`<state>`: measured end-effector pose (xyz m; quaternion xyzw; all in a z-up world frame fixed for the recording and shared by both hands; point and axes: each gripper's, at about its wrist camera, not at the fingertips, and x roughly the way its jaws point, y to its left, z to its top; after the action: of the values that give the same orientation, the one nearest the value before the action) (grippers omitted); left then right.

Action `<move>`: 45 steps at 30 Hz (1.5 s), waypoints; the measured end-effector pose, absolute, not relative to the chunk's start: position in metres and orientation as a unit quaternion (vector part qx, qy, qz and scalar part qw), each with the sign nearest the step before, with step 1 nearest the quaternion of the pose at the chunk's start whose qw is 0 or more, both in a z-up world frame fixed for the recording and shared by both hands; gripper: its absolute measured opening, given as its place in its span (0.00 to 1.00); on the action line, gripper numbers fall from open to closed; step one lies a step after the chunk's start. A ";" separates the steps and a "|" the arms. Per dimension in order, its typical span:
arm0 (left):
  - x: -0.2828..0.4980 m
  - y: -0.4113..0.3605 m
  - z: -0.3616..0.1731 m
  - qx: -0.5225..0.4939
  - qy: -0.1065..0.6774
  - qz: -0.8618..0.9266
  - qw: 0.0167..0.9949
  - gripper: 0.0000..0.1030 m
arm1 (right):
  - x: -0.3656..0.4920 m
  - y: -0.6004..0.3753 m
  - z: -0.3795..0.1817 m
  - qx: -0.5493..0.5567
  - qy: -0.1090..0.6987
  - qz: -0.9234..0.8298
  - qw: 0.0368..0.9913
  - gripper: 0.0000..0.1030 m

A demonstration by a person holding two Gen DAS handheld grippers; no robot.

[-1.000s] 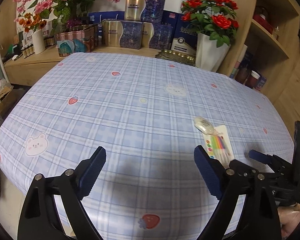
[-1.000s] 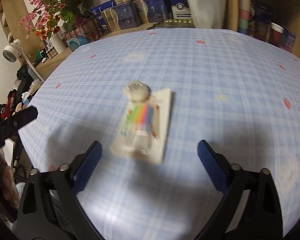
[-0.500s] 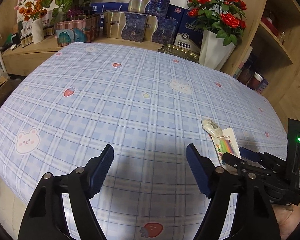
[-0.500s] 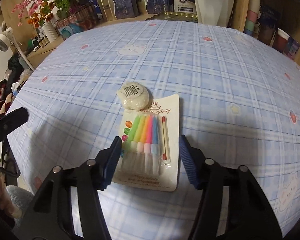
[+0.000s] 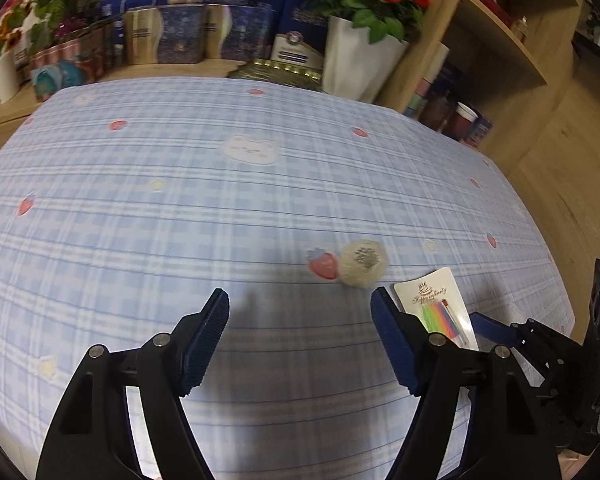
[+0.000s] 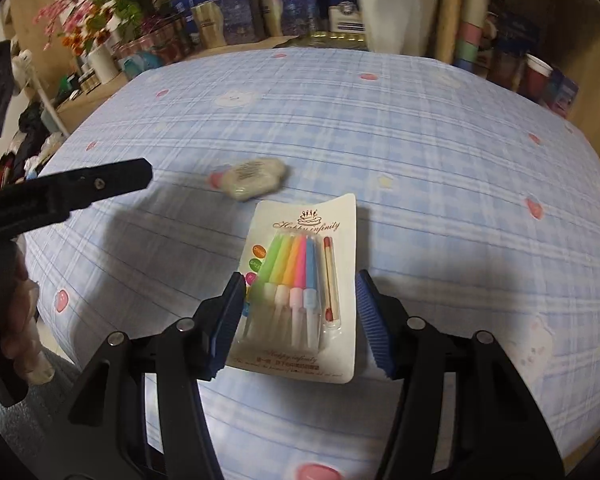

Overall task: Collect trash
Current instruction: 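Grasp the candle card with the right tool while the left tool grasps the cream pad, then carry the cream pad over the brown bin and open the left tool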

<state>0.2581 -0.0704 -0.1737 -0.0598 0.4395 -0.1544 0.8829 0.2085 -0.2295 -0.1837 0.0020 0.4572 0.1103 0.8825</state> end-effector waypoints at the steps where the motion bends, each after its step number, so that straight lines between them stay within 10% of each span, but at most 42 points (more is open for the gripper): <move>1: 0.259 -0.077 -0.175 -0.054 0.440 -0.160 0.882 0.69 | 0.207 -0.238 -0.184 0.008 0.457 0.103 0.884 0.56; 24: 0.300 -0.150 -0.206 0.093 0.463 -0.229 0.851 0.36 | 0.195 -0.300 -0.178 0.072 0.442 0.067 0.892 0.55; 45: 0.218 -0.057 -0.163 0.016 0.440 -0.221 0.870 0.35 | 0.159 -0.269 -0.157 0.070 0.425 0.092 0.898 0.56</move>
<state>0.2179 -0.0567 -0.1634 0.0163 0.4397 -0.2210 0.8704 0.1586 -0.2686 -0.1568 0.0697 0.4250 0.0916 0.8979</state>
